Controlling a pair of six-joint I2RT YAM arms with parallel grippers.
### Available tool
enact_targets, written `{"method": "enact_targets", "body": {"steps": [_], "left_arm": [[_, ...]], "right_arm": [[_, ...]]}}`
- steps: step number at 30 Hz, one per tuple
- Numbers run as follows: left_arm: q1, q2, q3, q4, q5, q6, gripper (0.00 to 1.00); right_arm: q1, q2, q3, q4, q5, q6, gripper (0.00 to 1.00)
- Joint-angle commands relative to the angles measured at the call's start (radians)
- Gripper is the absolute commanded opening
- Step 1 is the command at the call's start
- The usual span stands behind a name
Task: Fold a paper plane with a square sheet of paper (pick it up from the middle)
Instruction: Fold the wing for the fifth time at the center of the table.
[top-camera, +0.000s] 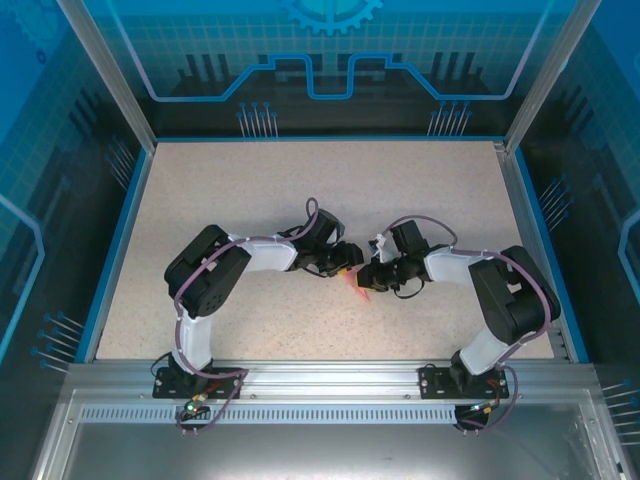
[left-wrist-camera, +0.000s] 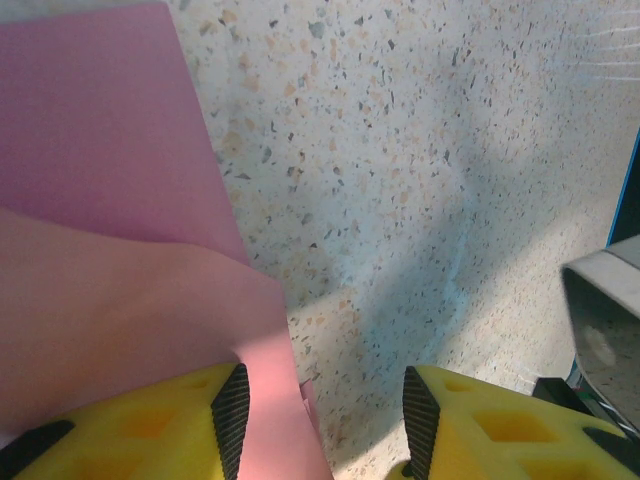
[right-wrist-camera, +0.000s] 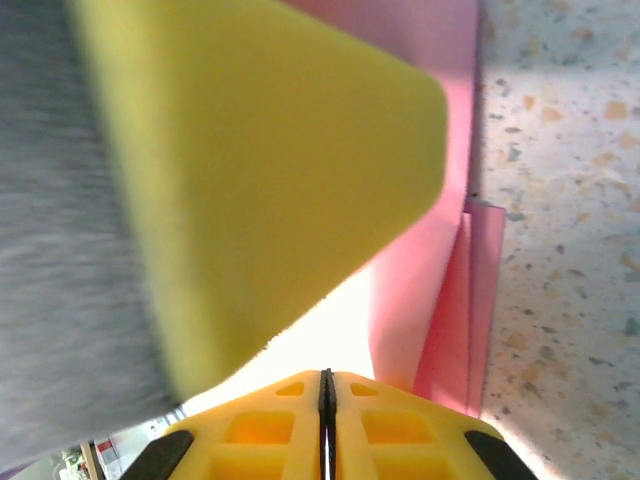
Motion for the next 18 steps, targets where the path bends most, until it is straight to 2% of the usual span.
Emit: {"method": "enact_targets", "body": {"steps": [1,14,18], "left_arm": [[0.003,0.036,0.006,-0.065,0.002,0.028,0.48],[0.003,0.044,0.007,-0.069,-0.001,0.029,0.48],[0.003,0.044,0.005,-0.071,0.000,0.032,0.48]], "right_arm": [[-0.001,0.033,-0.001,-0.035,0.016,-0.021,0.10],[-0.026,0.059,-0.025,-0.093,0.069,-0.060,0.09],[-0.026,0.028,-0.018,-0.094,0.044,-0.049,0.10]]}}
